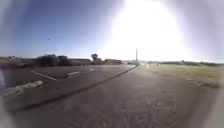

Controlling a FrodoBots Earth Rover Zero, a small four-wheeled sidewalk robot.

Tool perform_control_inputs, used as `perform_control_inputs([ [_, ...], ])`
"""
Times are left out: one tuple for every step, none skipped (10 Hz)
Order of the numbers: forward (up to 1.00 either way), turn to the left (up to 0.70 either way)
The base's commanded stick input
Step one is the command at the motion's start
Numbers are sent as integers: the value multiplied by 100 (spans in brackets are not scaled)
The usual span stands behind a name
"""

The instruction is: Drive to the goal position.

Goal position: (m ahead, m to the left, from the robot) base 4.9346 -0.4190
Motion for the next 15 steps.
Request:
perform_control_inputs([
  [70, 0],
  [70, 0],
  [70, 0],
  [70, 0],
  [70, 0],
  [70, 0],
  [70, -10],
  [70, -22],
  [70, -34],
  [70, -35],
  [70, -35],
  [70, -35],
  [70, -35],
  [70, -23],
  [70, 0],
])
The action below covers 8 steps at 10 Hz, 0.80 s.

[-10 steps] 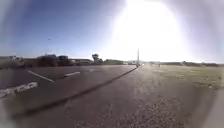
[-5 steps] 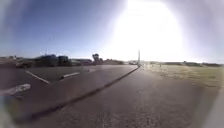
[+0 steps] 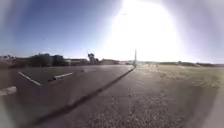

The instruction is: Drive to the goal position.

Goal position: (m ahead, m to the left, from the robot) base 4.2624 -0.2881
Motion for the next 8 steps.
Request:
perform_control_inputs([
  [70, 0],
  [70, 0],
  [70, 0],
  [70, 0],
  [70, 0],
  [70, 0],
  [70, 0],
  [70, 0],
])
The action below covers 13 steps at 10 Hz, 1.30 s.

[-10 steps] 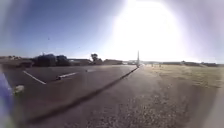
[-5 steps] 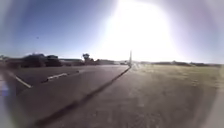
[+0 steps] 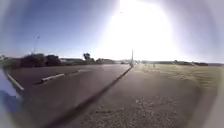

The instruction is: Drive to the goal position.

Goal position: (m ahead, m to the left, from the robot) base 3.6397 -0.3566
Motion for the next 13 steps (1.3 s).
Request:
perform_control_inputs([
  [70, 0],
  [70, 0],
  [70, 0],
  [70, 0],
  [70, 0],
  [70, 0],
  [70, 0],
  [70, 0],
  [70, 0],
  [70, 0],
  [70, 0],
  [70, 0],
  [70, 0],
])
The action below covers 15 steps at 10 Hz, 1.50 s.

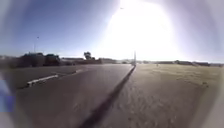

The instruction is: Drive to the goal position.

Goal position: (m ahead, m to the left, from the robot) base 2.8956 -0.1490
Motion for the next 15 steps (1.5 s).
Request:
perform_control_inputs([
  [70, 0],
  [70, 0],
  [70, 0],
  [70, 0],
  [70, 0],
  [70, 0],
  [70, 0],
  [70, 0],
  [70, 0],
  [70, 0],
  [70, 0],
  [70, 0],
  [70, 0],
  [70, 0],
  [70, 0],
])
